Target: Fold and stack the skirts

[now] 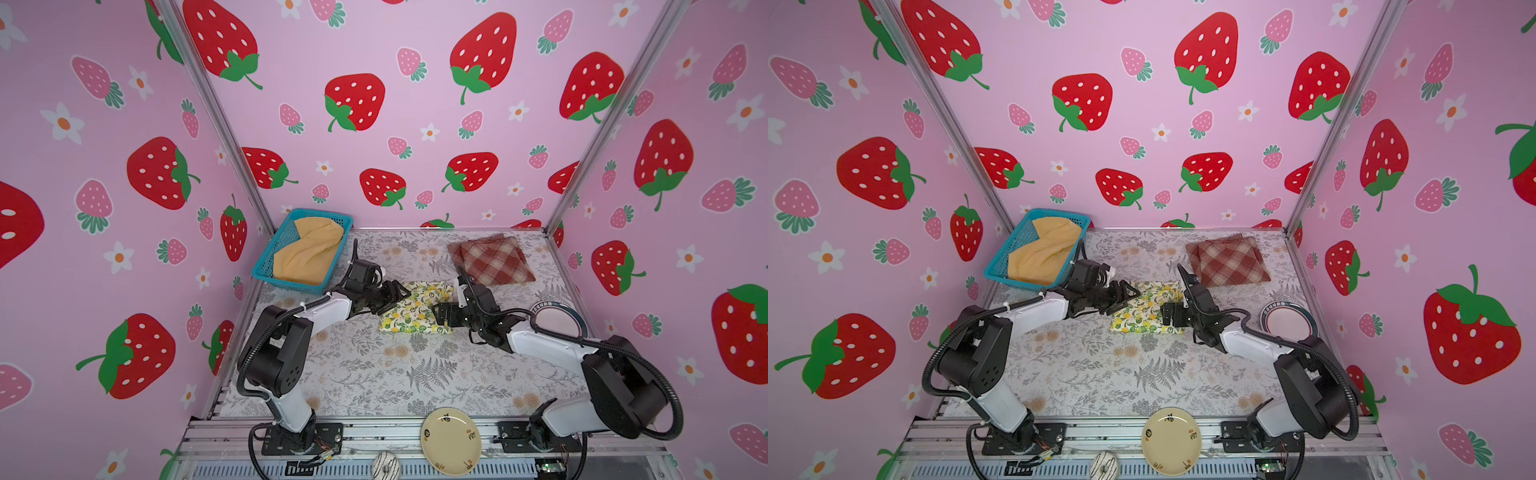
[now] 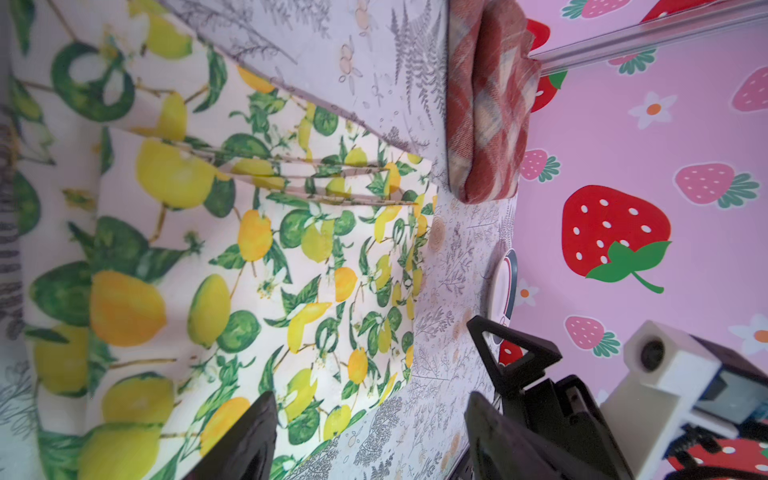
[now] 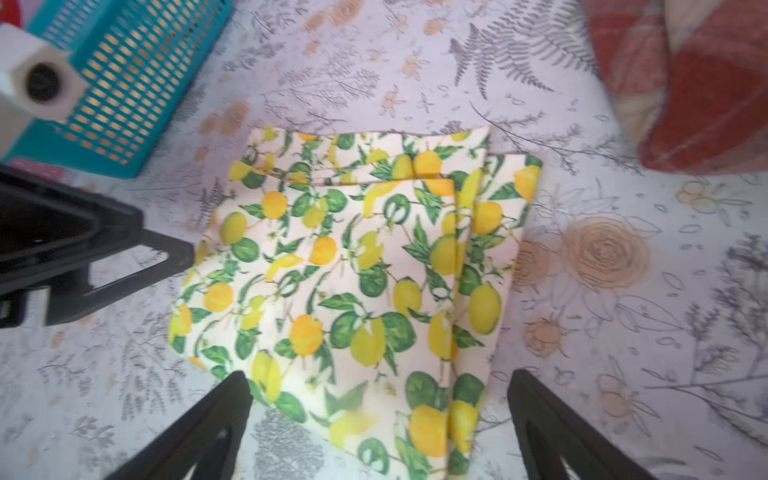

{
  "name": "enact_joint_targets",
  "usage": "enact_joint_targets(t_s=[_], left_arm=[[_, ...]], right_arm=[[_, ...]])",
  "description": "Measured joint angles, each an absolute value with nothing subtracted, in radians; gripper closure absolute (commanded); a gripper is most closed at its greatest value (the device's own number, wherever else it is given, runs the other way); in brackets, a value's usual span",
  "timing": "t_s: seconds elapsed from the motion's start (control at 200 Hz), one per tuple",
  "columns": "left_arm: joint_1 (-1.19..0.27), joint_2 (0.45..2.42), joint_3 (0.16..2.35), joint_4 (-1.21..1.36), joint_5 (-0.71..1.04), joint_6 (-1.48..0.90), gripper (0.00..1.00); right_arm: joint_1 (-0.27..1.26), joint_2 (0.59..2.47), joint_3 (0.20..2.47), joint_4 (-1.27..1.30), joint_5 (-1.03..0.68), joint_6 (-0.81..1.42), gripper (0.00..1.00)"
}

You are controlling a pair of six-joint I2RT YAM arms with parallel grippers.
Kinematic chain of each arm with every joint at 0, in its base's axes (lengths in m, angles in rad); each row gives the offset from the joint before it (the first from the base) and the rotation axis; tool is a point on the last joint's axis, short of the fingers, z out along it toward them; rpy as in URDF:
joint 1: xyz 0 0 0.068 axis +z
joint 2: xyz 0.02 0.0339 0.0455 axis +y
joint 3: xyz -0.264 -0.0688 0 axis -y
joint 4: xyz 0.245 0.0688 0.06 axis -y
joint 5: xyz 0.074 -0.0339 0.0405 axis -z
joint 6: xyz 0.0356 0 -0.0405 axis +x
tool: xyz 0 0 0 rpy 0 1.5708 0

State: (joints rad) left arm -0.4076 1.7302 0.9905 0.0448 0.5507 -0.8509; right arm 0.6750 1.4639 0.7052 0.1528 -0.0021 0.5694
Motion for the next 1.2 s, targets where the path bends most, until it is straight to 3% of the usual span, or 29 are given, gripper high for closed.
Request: enact_joint_targets(t_s=[0.58,0.87,1.031,1.201], left_arm=[[-0.396,1.856,0.972,0.116,0.566,-0.838,0.28],[-0.395,1.858,0.972,0.117,0.569,-0.838,0.28],[-0.394,1.864,0.972,0.131,0.571,-0.838,0.28],[-0.392,1.873,0.972,0.152,0.585,-0.841,0.28]], right_arm=[[0.611,1.699,0.830,0.087,0.015,0.505,0.00],[0.599,1.779,0.876,0.168,-0.050,0.507,0.07],[0.604,1.793,0.876,0.209,-0.104,0.525,0.15],[0.619,1.806,0.876,0.229,-0.128,0.539,0.35]])
